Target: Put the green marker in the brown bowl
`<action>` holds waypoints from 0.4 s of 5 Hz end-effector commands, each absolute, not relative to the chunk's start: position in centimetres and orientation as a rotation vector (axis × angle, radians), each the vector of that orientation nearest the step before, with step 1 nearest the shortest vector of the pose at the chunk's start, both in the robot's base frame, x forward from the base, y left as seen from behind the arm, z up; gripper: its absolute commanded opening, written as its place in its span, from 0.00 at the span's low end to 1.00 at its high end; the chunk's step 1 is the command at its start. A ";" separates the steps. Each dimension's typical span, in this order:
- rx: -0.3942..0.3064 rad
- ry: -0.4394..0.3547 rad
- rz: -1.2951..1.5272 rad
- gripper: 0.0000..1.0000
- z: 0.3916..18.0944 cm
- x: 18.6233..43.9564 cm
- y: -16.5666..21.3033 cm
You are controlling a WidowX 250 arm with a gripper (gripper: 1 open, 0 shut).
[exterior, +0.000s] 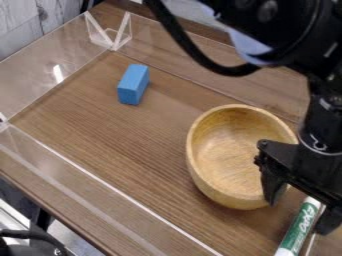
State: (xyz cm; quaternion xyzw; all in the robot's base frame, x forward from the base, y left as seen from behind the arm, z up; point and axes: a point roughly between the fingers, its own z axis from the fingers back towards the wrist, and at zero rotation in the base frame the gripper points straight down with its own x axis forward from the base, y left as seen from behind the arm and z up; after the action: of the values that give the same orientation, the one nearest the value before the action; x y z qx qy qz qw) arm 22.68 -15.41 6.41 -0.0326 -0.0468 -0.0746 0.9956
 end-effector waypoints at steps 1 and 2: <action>-0.069 -0.123 -0.155 1.00 6.7 23.3 -15.3; -0.065 -0.132 -0.163 1.00 6.6 23.6 -15.1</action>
State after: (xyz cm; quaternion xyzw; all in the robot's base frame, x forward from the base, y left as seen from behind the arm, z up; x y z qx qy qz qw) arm 22.97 -15.02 5.59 -0.0254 -0.0481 -0.0831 0.9951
